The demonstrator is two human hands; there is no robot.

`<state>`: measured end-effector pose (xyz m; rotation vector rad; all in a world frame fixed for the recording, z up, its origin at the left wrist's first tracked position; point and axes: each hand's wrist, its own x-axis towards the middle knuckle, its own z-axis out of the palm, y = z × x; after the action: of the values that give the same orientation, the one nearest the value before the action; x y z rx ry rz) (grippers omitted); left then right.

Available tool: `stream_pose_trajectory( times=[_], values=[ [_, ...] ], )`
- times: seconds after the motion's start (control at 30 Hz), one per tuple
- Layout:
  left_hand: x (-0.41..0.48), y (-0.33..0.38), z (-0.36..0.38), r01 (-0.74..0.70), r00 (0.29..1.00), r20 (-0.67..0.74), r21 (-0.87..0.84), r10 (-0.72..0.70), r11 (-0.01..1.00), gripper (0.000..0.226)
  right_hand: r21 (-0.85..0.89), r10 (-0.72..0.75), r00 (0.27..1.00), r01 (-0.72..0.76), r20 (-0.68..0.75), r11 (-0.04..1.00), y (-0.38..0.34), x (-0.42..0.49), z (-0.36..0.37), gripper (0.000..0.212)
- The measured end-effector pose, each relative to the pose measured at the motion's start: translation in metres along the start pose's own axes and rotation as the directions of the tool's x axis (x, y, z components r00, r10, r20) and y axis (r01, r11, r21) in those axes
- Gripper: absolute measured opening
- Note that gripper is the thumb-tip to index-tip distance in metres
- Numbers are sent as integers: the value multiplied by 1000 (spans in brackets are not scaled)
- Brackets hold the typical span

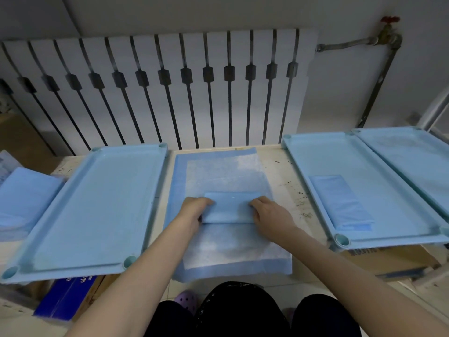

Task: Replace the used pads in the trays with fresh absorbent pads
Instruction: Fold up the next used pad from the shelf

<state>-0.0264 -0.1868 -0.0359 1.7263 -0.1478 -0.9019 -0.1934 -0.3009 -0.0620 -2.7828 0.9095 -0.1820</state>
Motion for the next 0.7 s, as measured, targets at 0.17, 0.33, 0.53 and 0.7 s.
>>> stream_pose_trajectory(
  times=[0.17,0.33,0.53,0.7],
  values=[
    [-5,-1,4,110,992,77,-67,-104,992,32,210,-26,998,12,64,978,12,-3,-1,33],
    [-24,6,15,-55,990,124,-49,61,997,28,441,43,999,-33,-12,897,20,-3,-16,38],
    [-51,34,8,-189,954,254,93,160,978,34,557,-146,988,153,-58,816,25,3,-66,68],
    [-66,41,10,-281,914,351,181,205,943,22,601,-318,923,131,216,789,16,-4,-81,21]
  ],
)
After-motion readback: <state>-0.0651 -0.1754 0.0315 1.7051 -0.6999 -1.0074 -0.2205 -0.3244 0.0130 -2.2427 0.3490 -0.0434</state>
